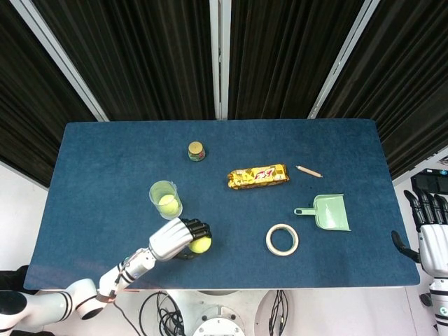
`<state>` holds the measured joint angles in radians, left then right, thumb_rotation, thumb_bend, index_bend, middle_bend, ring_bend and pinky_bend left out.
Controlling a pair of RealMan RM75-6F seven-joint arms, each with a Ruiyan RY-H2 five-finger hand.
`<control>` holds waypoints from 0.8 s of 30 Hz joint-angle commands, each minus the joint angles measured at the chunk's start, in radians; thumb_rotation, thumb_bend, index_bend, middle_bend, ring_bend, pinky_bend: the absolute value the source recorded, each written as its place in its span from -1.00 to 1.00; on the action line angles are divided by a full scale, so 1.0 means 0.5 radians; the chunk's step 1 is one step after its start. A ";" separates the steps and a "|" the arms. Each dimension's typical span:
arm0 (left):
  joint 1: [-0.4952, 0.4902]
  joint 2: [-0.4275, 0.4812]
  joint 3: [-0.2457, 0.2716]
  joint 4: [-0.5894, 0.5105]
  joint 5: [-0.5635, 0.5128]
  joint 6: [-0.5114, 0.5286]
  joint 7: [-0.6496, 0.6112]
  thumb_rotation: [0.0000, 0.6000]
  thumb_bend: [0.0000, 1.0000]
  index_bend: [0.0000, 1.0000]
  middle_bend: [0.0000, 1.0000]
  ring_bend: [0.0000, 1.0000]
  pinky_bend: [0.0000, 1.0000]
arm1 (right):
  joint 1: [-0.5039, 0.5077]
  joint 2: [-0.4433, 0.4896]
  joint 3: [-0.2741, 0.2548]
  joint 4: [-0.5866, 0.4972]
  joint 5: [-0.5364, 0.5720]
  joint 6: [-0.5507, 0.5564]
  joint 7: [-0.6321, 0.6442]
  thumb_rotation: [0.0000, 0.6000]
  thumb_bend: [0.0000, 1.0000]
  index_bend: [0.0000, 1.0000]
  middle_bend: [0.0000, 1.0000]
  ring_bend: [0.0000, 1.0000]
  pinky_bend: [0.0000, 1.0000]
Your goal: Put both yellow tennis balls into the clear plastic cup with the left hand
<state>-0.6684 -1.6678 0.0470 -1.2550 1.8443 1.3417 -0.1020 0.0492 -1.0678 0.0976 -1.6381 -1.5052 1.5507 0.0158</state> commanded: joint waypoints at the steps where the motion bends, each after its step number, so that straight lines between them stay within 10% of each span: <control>1: 0.012 0.202 -0.136 -0.233 0.018 0.170 0.197 1.00 -0.50 0.13 0.11 0.06 0.52 | 0.002 -0.003 0.000 0.002 -0.001 -0.001 0.001 1.00 -0.45 -1.00 -1.00 -1.00 -1.00; 8: 0.046 0.369 -0.331 -0.421 -0.193 0.202 0.326 1.00 -0.50 0.14 0.12 0.07 0.52 | 0.002 -0.001 -0.004 -0.007 -0.017 0.004 -0.007 1.00 -0.45 -1.00 -1.00 -1.00 -1.00; 24: 0.065 0.380 -0.332 -0.272 -0.360 0.063 0.291 1.00 -0.51 0.04 0.05 0.02 0.48 | 0.008 0.008 -0.009 -0.023 -0.023 -0.010 -0.029 1.00 -0.45 -1.00 -1.00 -1.00 -1.00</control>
<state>-0.6363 -1.4762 -0.1174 -1.3930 1.6671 1.3746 0.0464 0.0527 -1.0635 0.0934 -1.6495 -1.5162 1.5464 0.0017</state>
